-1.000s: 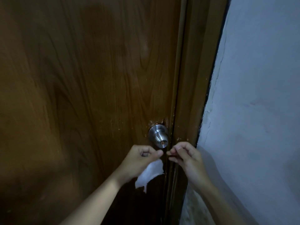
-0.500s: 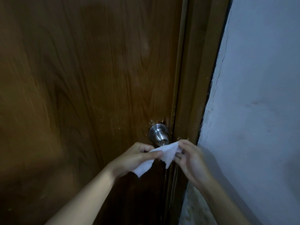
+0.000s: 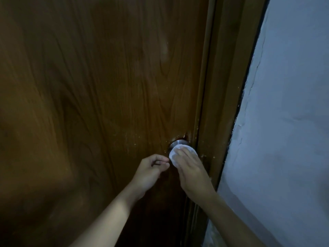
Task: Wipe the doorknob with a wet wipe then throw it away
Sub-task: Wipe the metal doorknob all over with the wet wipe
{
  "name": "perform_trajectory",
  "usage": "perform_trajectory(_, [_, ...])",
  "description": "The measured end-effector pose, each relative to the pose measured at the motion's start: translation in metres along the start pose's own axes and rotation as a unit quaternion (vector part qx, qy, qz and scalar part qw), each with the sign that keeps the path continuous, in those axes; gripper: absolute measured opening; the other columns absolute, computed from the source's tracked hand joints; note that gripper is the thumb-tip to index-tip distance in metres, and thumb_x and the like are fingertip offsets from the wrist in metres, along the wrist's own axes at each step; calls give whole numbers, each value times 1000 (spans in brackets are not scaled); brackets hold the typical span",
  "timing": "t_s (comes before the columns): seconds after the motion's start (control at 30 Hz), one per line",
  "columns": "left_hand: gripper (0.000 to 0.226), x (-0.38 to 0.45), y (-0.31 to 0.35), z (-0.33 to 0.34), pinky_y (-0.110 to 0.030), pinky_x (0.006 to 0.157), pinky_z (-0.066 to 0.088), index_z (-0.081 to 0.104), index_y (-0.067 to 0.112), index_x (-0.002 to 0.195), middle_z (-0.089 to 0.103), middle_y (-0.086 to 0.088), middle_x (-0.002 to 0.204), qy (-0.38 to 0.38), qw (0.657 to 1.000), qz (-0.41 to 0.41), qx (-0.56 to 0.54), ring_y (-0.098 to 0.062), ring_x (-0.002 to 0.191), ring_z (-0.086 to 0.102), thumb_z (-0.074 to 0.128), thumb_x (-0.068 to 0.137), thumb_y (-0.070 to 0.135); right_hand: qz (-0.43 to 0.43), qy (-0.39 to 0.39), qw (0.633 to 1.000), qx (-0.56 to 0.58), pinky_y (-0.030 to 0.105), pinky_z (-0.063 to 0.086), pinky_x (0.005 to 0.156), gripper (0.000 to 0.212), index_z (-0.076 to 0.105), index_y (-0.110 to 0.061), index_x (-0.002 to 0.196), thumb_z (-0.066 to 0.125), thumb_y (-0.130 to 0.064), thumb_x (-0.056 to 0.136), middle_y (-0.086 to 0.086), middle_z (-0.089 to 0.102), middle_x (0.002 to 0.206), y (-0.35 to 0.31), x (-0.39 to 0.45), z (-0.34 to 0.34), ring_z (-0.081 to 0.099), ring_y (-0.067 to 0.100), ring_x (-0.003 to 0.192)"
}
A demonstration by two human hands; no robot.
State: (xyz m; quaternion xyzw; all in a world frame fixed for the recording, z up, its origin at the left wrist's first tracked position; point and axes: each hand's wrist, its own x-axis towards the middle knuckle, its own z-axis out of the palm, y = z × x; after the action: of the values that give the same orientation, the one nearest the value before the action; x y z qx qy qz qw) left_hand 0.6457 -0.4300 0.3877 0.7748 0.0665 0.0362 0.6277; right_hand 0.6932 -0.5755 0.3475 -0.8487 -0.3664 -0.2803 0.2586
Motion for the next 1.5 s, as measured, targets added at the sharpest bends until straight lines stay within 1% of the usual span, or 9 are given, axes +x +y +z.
perform_trajectory(0.2, [15, 0, 1, -9, -34, 86, 47, 64, 21, 96, 65, -3, 98, 15, 1000, 1, -5, -17, 95, 60, 56, 88, 12, 37, 25, 998, -44, 47, 45, 99, 31, 54, -16, 116, 50, -8, 86, 12, 54, 124, 2, 6, 18, 45, 30, 123])
perform_trajectory(0.33, [16, -4, -2, -14, -35, 88, 46, 64, 23, 94, 65, -3, 100, 14, 1000, 6, 3, -18, 97, 60, 55, 88, 12, 129, 97, 987, -22, 44, 54, 85, 33, 59, -9, 115, 41, -21, 91, 20, 58, 120, -11, 10, 26, 55, 32, 112])
perform_trajectory(0.57, [16, -6, -6, -21, -27, 78, 45, 65, 24, 94, 66, 0, 97, 24, 1000, -1, 7, -15, 96, 60, 55, 89, 14, 263, 204, 938, 94, 7, 39, 72, 37, 57, -5, 121, 45, -25, 92, 16, 61, 124, -29, 12, 25, 63, 25, 103])
perform_trajectory(0.83, [15, -6, -1, -9, -30, 82, 46, 65, 23, 94, 66, -1, 99, 15, 1000, -1, 9, -16, 96, 60, 55, 89, 14, 384, 207, 878, 198, 37, 55, 80, 42, 51, -8, 128, 52, -27, 91, 18, 71, 97, -34, 9, 21, 66, 27, 93])
perform_trajectory(0.93, [16, -3, -3, -6, -29, 81, 46, 65, 22, 98, 66, 2, 95, 10, 1000, -7, 2, -14, 94, 60, 54, 89, 15, 451, 198, 790, 367, 39, 54, 83, 25, 66, -19, 109, 53, -29, 90, 8, 69, 88, -33, 9, 15, 66, 22, 89])
perform_trajectory(1.07, [25, 5, -7, 4, -28, 76, 44, 59, 21, 113, 65, 1, 107, 13, 994, -108, 0, -13, 98, 59, 47, 93, 29, 514, 175, 515, 664, 37, 52, 84, 33, 54, -13, 124, 51, -21, 92, 13, 57, 122, -33, 16, -2, 59, 28, 106])
perform_trajectory(1.17, [30, 8, -2, 12, -29, 72, 46, 61, 19, 106, 66, -1, 105, 11, 977, -208, -45, -16, 96, 62, 42, 94, 39, 526, 168, 387, 738, 41, 51, 85, 42, 44, -6, 131, 51, -21, 92, 27, 48, 133, -32, 20, -12, 55, 38, 112])
perform_trajectory(1.3, [26, 10, 5, 19, -27, 69, 48, 62, 20, 105, 68, -1, 102, -6, 968, -197, -153, -13, 93, 63, 44, 94, 35, 491, 133, 352, 785, 45, 53, 84, 43, 48, -1, 125, 54, -10, 84, 29, 54, 124, -28, 22, -18, 59, 41, 106])
perform_trajectory(1.5, [17, 12, 3, 32, -19, 70, 48, 71, 18, 97, 72, 4, 93, 141, 985, -20, -100, -3, 84, 63, 57, 89, 19, 489, 128, 315, 803, 47, 51, 82, 38, 46, 0, 127, 47, -18, 94, 29, 58, 115, -25, 18, -20, 60, 39, 102])
